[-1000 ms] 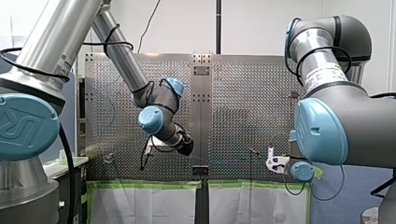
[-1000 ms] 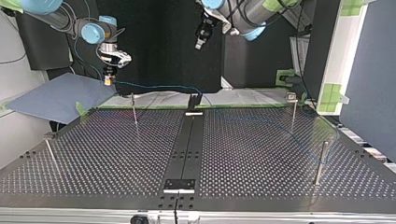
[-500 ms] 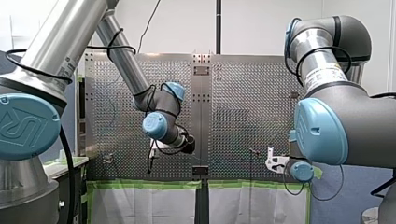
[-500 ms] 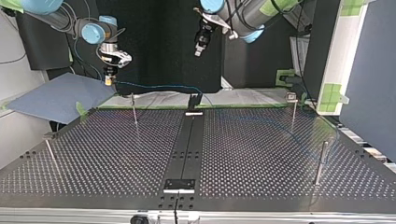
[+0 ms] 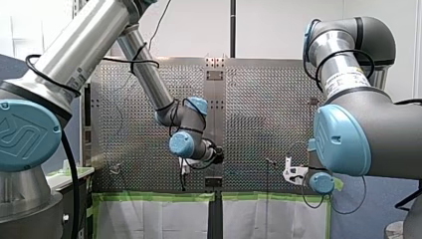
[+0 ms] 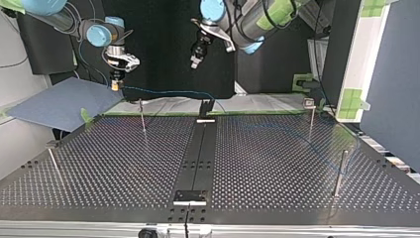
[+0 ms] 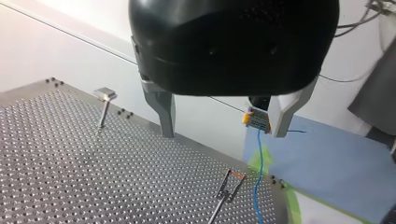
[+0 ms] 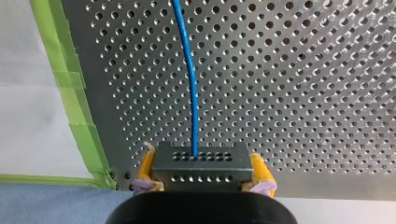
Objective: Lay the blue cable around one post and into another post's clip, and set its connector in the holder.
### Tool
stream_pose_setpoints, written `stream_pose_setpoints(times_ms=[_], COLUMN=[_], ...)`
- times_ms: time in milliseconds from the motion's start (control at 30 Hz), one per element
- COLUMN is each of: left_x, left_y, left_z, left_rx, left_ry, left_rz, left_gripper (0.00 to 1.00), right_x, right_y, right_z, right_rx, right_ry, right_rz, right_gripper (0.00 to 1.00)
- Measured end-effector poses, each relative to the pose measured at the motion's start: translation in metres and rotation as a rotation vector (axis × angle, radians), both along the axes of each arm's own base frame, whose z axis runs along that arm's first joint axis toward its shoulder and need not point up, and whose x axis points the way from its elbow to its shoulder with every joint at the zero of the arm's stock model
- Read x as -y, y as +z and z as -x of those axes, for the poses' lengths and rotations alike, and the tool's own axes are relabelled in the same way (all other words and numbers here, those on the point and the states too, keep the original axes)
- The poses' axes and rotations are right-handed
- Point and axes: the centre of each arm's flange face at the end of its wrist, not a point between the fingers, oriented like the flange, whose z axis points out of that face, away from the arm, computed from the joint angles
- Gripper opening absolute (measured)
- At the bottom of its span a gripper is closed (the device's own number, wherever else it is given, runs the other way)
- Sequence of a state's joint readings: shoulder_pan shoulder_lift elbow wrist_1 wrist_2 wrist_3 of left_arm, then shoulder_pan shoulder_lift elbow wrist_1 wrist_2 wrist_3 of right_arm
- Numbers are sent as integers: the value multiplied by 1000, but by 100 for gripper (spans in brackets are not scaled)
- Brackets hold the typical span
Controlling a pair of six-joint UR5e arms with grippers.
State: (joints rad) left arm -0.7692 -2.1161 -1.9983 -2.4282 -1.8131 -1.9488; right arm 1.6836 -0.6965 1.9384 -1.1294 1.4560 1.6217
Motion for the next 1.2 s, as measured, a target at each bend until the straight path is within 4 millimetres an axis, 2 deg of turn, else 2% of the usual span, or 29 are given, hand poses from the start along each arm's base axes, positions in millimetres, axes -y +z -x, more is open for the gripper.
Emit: stream_pose_setpoints(times_ms=[133, 533, 867, 1067, 1200], left_x=[11, 24, 48, 66, 77], left_y=[-7, -42, -58, -58, -64], left_z=[-10, -23, -43, -57, -63], left_rx=[18, 45, 91, 139, 146], left_ry=[2, 14, 2, -1, -14], left_rz=[29, 63, 125, 174, 194], left_gripper=[98, 98, 98, 98, 98], right_x=[0, 0, 0, -1, -1], right_y=[0, 0, 0, -1, -1], right_z=[0, 0, 0, -1, -1], right_rx=[1, 4, 4, 4, 4], right_ry=[0, 0, 1, 2, 3], right_rz=[0, -1, -5, -8, -9], right_gripper=[0, 0, 0, 0, 0])
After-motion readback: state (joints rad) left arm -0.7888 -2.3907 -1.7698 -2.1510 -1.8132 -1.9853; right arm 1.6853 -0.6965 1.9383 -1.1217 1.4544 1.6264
